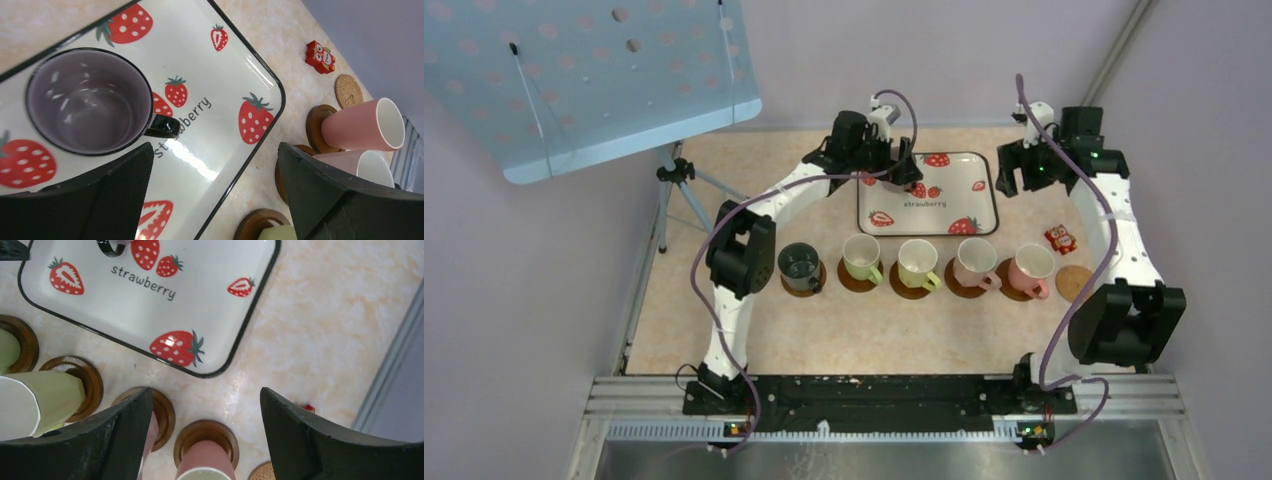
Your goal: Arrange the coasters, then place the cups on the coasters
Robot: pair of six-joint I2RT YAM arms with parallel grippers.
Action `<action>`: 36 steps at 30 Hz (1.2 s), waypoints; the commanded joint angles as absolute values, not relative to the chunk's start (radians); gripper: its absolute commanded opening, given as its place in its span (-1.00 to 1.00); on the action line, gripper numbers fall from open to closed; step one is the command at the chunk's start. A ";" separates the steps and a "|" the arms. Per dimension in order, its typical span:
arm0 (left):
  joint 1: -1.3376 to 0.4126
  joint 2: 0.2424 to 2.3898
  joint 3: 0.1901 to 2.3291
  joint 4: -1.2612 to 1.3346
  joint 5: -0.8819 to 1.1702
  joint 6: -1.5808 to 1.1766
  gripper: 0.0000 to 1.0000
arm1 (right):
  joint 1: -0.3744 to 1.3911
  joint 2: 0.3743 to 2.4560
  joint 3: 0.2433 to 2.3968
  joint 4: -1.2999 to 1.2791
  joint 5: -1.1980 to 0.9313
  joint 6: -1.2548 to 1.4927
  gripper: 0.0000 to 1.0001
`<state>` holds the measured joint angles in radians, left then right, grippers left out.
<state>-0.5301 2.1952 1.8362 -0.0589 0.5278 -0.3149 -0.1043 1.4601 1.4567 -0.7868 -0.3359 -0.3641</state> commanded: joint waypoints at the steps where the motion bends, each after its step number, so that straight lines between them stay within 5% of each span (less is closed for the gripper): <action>1: -0.481 2.009 1.799 -0.149 0.488 -0.154 0.97 | 0.019 1.550 1.564 -0.725 -0.279 -0.320 0.54; 17: -0.261 1.686 1.488 -0.318 0.472 -0.027 0.97 | 0.343 1.966 1.825 -0.672 -0.167 -0.199 0.46; 36: -0.224 1.595 1.456 -0.338 0.417 -0.093 0.97 | 0.387 2.203 1.882 -0.507 -0.091 -0.123 0.04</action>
